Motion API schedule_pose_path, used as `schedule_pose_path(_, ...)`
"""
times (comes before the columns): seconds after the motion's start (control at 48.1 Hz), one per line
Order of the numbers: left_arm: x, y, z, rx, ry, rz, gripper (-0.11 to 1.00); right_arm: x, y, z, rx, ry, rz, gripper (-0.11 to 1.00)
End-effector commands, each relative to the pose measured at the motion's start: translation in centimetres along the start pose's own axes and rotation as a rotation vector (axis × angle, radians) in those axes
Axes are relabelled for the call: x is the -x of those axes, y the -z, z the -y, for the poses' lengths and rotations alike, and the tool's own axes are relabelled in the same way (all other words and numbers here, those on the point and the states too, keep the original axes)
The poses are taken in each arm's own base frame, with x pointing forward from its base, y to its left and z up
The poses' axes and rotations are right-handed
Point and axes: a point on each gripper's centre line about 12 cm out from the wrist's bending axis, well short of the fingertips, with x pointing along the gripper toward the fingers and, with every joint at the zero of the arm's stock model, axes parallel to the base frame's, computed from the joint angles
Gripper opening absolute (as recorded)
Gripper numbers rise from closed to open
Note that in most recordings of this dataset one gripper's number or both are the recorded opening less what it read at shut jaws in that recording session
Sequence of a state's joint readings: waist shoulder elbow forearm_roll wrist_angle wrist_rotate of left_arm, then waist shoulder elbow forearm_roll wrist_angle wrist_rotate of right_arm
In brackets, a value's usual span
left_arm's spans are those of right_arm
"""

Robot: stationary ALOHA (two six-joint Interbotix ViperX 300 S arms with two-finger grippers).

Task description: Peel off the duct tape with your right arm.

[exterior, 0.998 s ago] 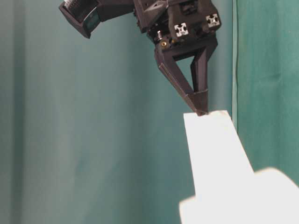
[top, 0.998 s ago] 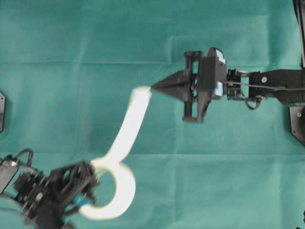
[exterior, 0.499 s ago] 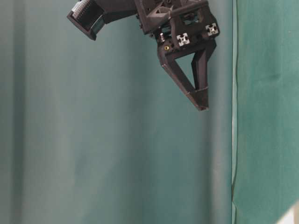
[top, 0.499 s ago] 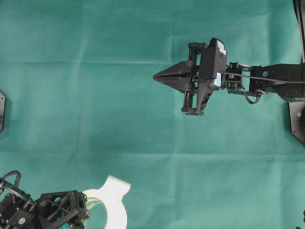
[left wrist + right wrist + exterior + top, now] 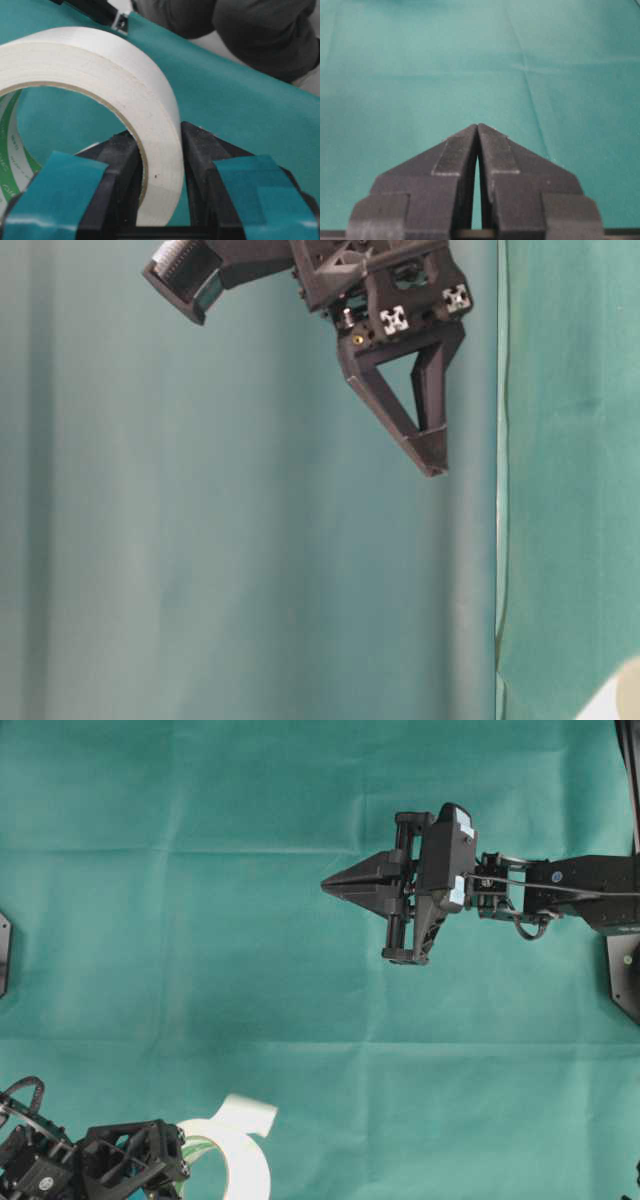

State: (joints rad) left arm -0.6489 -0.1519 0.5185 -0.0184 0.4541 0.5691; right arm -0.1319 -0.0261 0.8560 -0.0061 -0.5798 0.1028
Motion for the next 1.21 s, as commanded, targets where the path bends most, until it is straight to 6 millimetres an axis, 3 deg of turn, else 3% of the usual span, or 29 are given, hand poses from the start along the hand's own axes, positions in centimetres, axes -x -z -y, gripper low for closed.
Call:
schedule_pose_path(0.0, 1.4, -1.2, -1.4, 0.009, -0.048, 0.055, 0.21, 0.3, -1.9, -0.8, 0.009, -0.025, 0.061, -0.1)
schedule_pose_path(0.291, 2.8, -0.6, -3.1, 0.039, -0.125, 0.109, 0.21, 1.0, -2.3, -3.5, 0.104, -0.134, 0.092, -0.1)
schedule_pose_path(0.874, 7.8, 1.2, -5.2, 0.074, -0.505, 0.544, 0.21, 3.1, -2.8, -3.6, 0.076, -0.159, 0.182, -0.1)
schedule_pose_path(1.186, 9.1, 3.2, -7.1, 0.112, -0.599, 0.54, 0.21, 4.3, -2.4, -3.6, 0.055, -0.167, 0.187, -0.1)
